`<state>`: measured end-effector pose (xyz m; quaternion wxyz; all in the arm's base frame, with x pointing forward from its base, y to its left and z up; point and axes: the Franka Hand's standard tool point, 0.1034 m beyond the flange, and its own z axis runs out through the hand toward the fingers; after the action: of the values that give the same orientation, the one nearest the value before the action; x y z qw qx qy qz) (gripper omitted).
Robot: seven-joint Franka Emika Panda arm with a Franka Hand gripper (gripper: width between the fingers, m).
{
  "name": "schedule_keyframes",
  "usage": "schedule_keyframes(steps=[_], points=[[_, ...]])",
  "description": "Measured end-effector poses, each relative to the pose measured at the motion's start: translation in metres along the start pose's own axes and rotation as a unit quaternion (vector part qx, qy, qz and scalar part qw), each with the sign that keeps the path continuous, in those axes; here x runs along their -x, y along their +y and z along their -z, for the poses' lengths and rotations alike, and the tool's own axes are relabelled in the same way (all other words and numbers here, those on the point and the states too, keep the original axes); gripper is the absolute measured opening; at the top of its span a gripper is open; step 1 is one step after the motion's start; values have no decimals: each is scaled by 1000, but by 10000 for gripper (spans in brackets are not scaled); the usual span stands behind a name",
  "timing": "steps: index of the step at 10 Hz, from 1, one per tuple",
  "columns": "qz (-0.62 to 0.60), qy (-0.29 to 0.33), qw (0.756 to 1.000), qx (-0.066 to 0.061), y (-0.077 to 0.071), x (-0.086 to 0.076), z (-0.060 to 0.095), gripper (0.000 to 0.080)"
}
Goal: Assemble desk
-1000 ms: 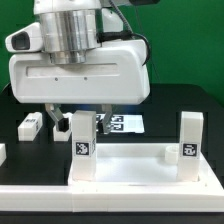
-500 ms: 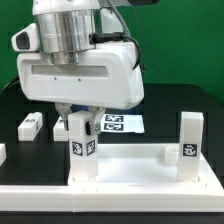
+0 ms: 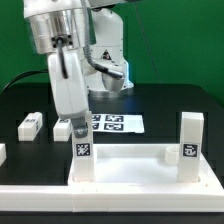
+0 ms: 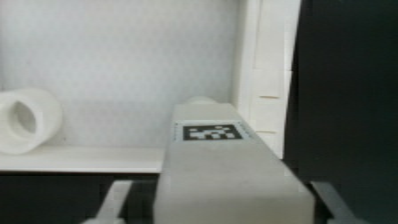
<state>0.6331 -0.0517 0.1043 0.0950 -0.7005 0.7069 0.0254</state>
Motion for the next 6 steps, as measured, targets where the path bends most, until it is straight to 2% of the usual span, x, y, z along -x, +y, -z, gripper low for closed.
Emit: schedule_keyframes(steps=[3, 6], points=[[-155, -9, 988, -10, -3, 5, 0, 290], [-167, -6, 986, -9, -3, 6, -1, 290]])
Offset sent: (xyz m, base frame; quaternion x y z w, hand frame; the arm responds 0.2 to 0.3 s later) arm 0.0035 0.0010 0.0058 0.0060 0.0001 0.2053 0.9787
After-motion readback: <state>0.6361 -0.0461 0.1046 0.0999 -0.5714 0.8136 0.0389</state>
